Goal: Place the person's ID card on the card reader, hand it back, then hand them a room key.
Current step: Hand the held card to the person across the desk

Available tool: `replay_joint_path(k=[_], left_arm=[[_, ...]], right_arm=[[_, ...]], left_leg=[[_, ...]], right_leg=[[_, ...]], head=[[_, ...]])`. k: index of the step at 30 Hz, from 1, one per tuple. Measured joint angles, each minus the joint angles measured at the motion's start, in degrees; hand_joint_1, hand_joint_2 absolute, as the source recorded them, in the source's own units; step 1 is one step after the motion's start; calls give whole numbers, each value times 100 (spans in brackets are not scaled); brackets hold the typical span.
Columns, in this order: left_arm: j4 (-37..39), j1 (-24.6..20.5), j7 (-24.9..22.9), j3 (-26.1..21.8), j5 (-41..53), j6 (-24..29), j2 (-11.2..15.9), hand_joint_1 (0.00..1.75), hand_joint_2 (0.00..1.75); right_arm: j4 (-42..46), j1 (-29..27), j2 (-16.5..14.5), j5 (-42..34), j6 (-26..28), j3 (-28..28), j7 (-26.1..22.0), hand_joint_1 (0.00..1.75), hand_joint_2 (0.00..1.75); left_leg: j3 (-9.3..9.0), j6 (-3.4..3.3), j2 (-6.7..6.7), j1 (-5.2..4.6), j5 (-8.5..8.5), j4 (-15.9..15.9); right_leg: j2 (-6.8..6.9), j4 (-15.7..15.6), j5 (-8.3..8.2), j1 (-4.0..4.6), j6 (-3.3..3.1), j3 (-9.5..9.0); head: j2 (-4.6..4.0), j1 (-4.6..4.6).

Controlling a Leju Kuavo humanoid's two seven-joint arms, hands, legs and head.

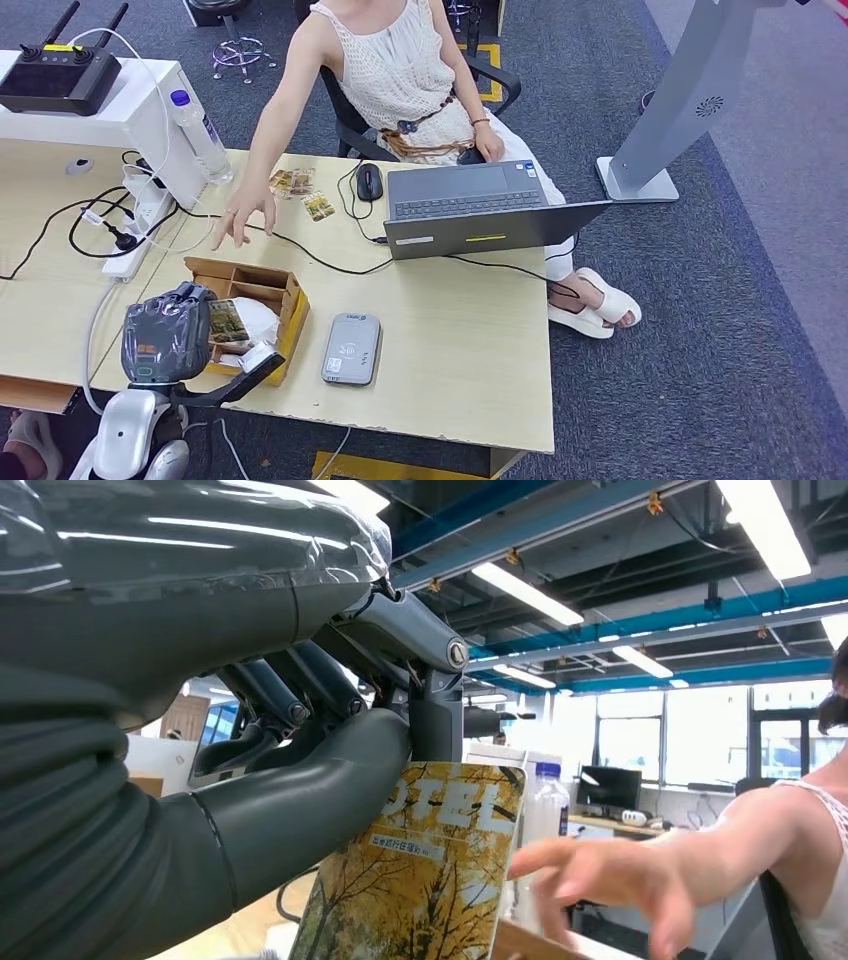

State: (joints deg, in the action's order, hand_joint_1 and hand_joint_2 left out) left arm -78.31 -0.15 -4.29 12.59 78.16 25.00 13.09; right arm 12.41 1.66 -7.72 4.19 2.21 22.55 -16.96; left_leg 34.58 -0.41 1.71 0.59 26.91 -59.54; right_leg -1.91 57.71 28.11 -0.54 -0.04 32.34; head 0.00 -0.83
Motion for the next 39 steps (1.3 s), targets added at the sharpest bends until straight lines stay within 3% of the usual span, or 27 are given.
replay_joint_path(k=[10,15,19,20,23,25,30,39], left_arm=[[-51,-67,33,-68,14,170,-44,175,175],[112,-738,76,-74,82,302,-38,175,175],[192,-932,77,-74,109,299,-24,175,175],[407,-1292,83,-73,146,287,-1,175,175],[1575,-2948,89,-72,316,142,73,175,175],[2033,-3482,77,-70,362,65,79,175,175],[2585,-4039,51,-45,402,17,77,175,175],[3167,-4488,-42,76,406,-111,34,175,175]], right_arm=[[0,1,-8,67,0,3,8,0,175],[0,35,-8,206,-15,3,51,0,175],[0,51,-8,231,-23,3,66,0,175],[0,79,-9,261,-31,3,93,0,175],[0,180,-10,370,-66,3,204,0,175],[0,192,-10,386,-80,3,232,0,175],[0,195,-10,402,-87,3,250,0,175],[-1,206,-21,420,-103,3,272,0,175]], left_leg=[[-1,0,2,1,-1,-1],[5,-5,22,1,-15,-1],[5,-2,25,2,-18,-1],[6,0,25,3,-26,-1],[10,6,22,4,-50,-1],[10,7,19,4,-52,-1],[12,7,15,3,-52,-2],[19,7,13,3,-52,-2]], right_leg=[[1,0,0,0,0,2],[24,1,-4,0,3,2],[26,1,-5,1,3,2],[26,2,-11,1,0,4],[21,7,-35,3,-3,10],[15,7,-39,3,-1,11],[12,7,-39,2,-1,16],[10,7,-39,2,-1,23]], head=[[0,1],[0,1],[0,1],[0,1],[0,1],[0,1],[0,1],[0,0]])
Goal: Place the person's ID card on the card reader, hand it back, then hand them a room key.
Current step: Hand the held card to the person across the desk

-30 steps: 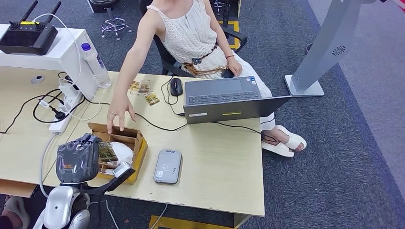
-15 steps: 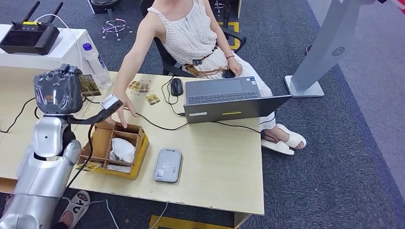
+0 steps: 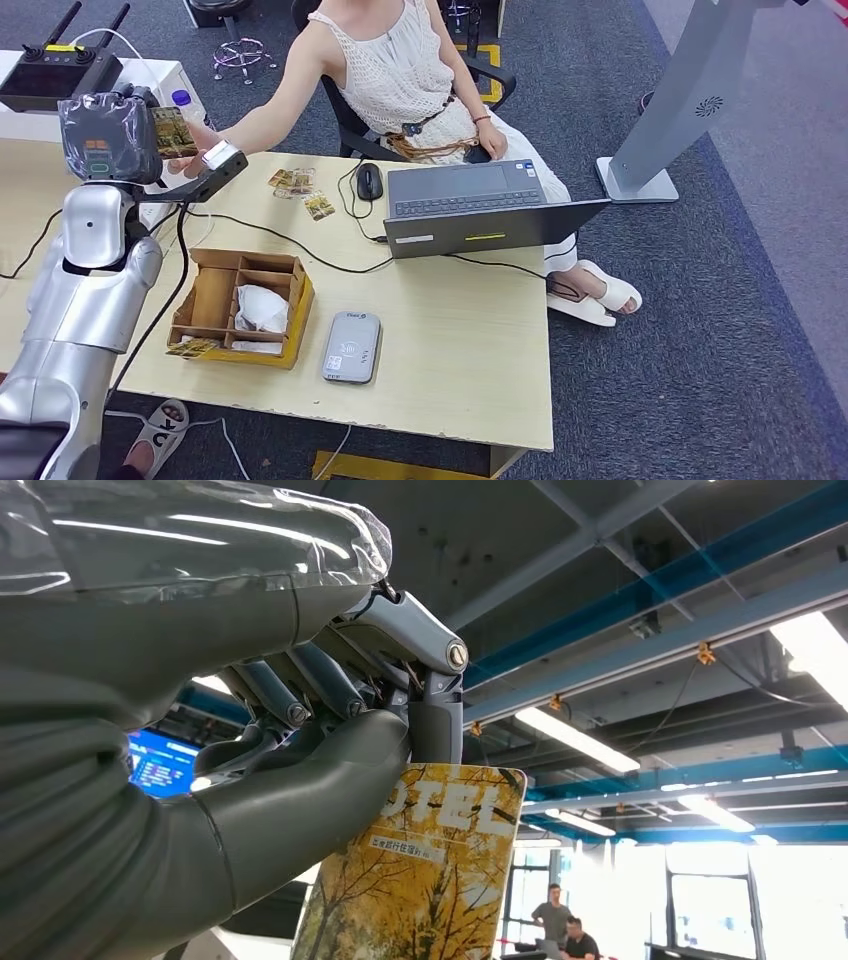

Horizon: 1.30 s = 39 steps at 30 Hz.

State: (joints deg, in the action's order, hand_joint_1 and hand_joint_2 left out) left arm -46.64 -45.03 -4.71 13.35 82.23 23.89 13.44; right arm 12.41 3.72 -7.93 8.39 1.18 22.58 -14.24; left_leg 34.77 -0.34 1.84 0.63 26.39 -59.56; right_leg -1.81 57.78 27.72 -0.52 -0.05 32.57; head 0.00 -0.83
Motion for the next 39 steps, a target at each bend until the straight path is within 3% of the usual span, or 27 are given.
replay_joint_path(k=[9,13,34,39], left_arm=[[203,-82,-1,27,-21,11,-1,175,175],[292,-97,-3,29,-102,22,4,0,175],[551,-115,34,33,-535,141,7,0,175],[277,202,375,33,-1069,288,55,0,175]], right_arm=[[0,0,-28,-2,0,0,1,0,175],[-2,0,-33,-2,0,0,2,0,175],[1,6,-33,0,2,0,22,0,175],[-1,-1,-33,-51,3,23,-27,0,175]], left_leg=[[1,0,-1,0,0,0],[1,0,-1,0,0,0],[2,0,-1,0,0,0],[2,0,-4,-1,2,2]], right_leg=[[-1,0,0,0,0,1],[-1,0,0,0,0,0],[-1,0,0,0,0,0],[-6,1,1,0,0,-1]], head=[[0,0],[0,0],[0,0],[0,1]])
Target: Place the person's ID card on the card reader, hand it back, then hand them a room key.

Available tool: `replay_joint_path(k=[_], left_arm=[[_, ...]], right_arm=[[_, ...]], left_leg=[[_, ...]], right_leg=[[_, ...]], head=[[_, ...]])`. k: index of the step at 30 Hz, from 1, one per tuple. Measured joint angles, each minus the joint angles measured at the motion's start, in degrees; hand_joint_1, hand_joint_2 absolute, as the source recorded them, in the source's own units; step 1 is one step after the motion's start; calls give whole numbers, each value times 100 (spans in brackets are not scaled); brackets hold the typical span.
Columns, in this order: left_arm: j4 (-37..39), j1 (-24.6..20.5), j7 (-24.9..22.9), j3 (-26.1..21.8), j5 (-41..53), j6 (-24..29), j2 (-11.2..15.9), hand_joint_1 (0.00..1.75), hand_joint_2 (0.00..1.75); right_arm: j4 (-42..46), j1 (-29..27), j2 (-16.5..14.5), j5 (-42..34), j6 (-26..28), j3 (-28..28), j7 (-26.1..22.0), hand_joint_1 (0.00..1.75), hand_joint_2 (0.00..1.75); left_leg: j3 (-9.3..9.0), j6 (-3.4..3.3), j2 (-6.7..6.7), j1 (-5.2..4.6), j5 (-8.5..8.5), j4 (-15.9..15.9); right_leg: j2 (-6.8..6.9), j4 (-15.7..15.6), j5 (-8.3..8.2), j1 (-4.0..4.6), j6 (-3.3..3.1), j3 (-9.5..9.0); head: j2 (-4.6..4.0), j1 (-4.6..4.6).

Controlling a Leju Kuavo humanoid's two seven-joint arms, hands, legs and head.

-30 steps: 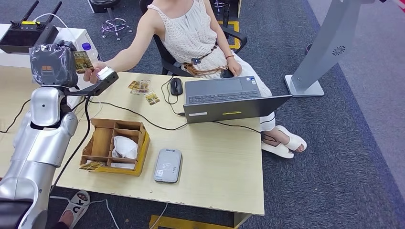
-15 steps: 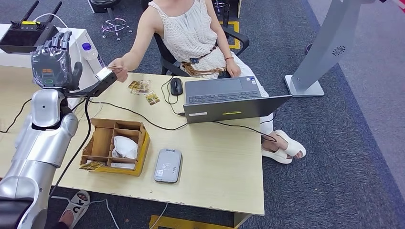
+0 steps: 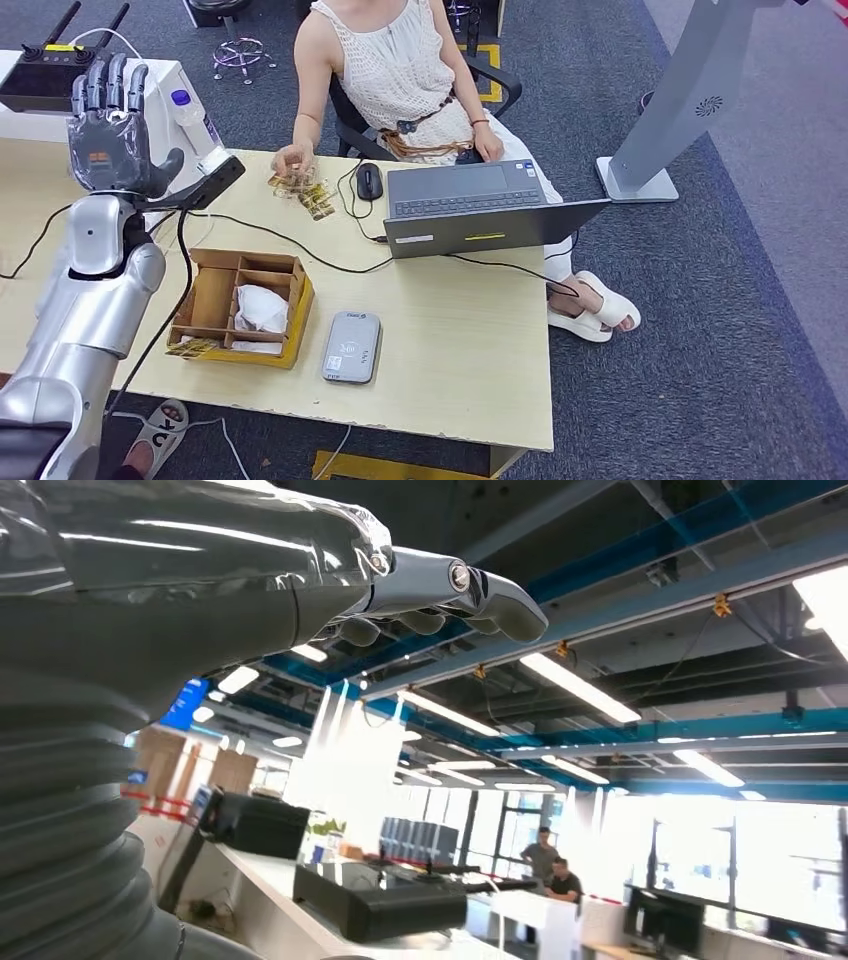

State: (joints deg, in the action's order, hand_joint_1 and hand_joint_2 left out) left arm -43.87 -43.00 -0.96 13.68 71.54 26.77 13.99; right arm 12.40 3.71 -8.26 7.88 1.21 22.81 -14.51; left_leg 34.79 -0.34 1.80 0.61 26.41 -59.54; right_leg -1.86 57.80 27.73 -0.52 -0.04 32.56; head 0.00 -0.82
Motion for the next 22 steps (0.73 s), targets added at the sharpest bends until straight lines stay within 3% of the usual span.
replay_joint_path(k=[4,8,10,13,15,18,21,22], left_arm=[[-1164,1102,700,-84,-1255,10,270,0,175],[-2966,3058,1909,-759,-3603,-488,608,0,175],[-3792,4009,2576,-1398,-4734,-1146,634,0,175],[-4691,4966,3313,-2717,-5777,-2794,379,0,175],[-5070,5222,3562,-3737,-6052,-3979,46,0,175],[-5348,5255,3652,-5223,-6316,-5463,-500,0,175],[-5362,5084,3559,-6505,-6691,-6465,-998,0,175],[-5356,5050,3533,-6686,-6762,-6583,-1071,0,175]], right_arm=[[0,-49,1,-122,0,125,-162,0,175],[-1,-161,10,-256,-1,312,-346,0,175],[0,-219,24,-299,-3,417,-420,0,175],[1,-258,46,-329,-9,572,-513,0,175],[2,-262,51,-326,-14,668,-562,0,175],[11,-267,54,-272,-26,799,-622,0,175],[28,-268,56,-203,-32,910,-677,0,175],[30,-267,56,-191,-33,926,-686,0,175]], left_leg=[[-7,5,-32,-3,16,7],[-31,15,-98,-4,59,12],[-33,14,-111,-1,71,11],[-29,5,-98,0,79,12],[-26,4,-87,1,80,12],[-26,4,-83,1,79,13],[-29,4,-76,1,78,12],[-29,4,-75,1,78,12]], right_leg=[[-38,1,5,-2,-1,1],[-101,1,27,-3,-17,0],[-114,-1,39,-2,-18,3],[-100,-2,53,-1,-17,3],[-88,-3,57,-1,-16,0],[-79,-2,57,0,-15,-3],[-72,-2,56,1,-15,-8],[-70,-2,56,1,-15,-9]], head=[[0,2],[0,-4],[0,-11],[0,-5],[0,-2],[0,-2],[0,-3],[0,-3]])
